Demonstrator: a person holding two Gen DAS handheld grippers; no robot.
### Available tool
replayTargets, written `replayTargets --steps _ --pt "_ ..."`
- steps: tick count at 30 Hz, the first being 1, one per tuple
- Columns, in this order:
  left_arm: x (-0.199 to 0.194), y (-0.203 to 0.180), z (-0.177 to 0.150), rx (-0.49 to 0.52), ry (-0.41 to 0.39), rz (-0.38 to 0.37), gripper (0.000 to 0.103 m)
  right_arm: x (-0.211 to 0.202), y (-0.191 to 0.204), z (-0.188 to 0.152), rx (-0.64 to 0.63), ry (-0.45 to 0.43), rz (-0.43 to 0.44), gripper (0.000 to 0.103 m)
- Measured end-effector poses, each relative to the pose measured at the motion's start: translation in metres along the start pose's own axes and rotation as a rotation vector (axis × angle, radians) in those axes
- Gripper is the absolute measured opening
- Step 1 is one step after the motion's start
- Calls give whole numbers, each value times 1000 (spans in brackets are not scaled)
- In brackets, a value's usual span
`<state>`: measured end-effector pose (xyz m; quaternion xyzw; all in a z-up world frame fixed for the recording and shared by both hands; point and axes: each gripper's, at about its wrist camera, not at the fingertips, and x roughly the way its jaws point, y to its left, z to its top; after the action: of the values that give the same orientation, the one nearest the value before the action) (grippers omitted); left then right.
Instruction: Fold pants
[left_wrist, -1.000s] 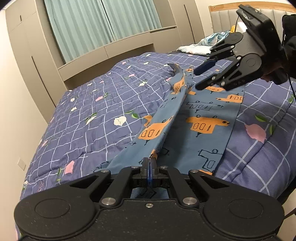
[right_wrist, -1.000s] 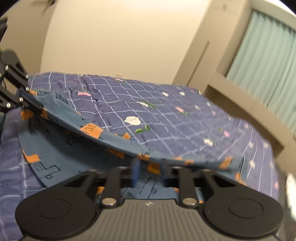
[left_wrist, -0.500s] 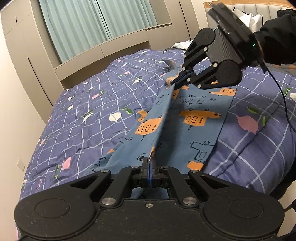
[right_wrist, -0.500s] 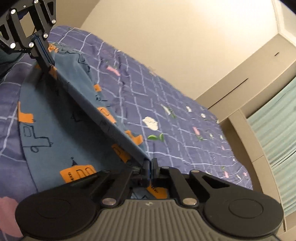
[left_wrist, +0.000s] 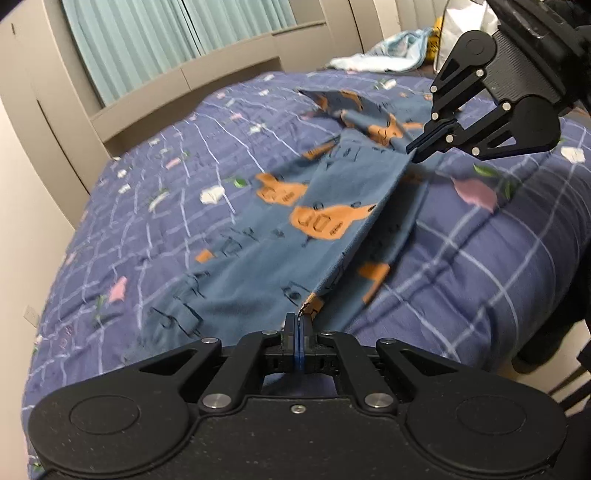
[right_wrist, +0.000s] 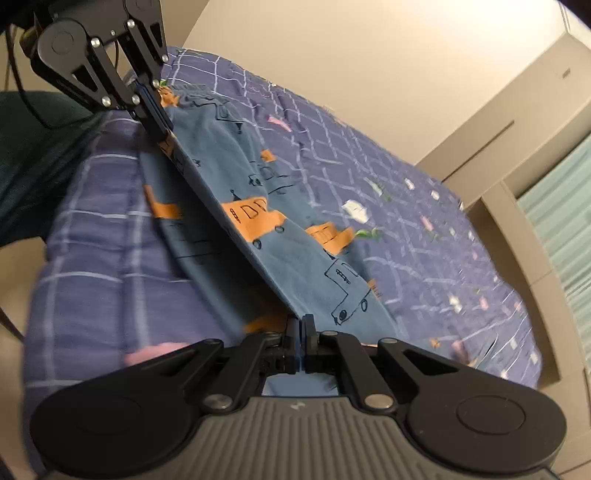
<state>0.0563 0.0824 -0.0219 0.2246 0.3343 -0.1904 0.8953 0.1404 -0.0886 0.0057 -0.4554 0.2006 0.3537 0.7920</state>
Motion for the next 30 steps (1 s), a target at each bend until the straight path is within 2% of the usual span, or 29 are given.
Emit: replayTargets --steps 8,9,10,11,13,14,15,16,17,19,21,23,27,30 --pt "7 3 -4 -55 30 -77 0 -2 2 -14 105 3 40 0" --pt "8 5 -3 -73 29 -93 3 -3 2 -15 109 1 41 1" --pt "8 8 -2 -98 24 -101 12 -4 1 -17 120 -7 42 3" --pt "8 11 0 -140 18 -114 17 -5 -2 -19 142 -24 43 11" --pt "8 17 7 -237 3 -147 40 -11 -14 -28 223 -62 64 34" --pt "8 18 12 -271 -11 -155 44 -14 -21 -31 264 -79 64 52" --pt "9 19 18 -301 -33 -162 53 -18 -28 -36 302 -98 60 61" --pt "11 18 25 -320 -55 -164 61 -23 -39 -41 345 -113 47 63" --pt "13 16 32 -332 -75 -165 64 -25 -49 -45 377 -116 31 68" --pt "22 9 48 -344 -125 -185 77 -27 -75 -55 445 -110 -21 78" --pt "37 -1 67 -340 -165 -213 83 -27 -101 -64 505 -111 -66 90" --pt "53 -13 83 -321 -184 -242 88 -22 -128 -73 569 -102 -114 96" --pt "81 -36 111 -288 -218 -263 101 -8 -179 -87 670 -73 -154 103" --pt "97 -47 131 -299 -243 -257 102 4 -204 -95 708 -47 -169 103"
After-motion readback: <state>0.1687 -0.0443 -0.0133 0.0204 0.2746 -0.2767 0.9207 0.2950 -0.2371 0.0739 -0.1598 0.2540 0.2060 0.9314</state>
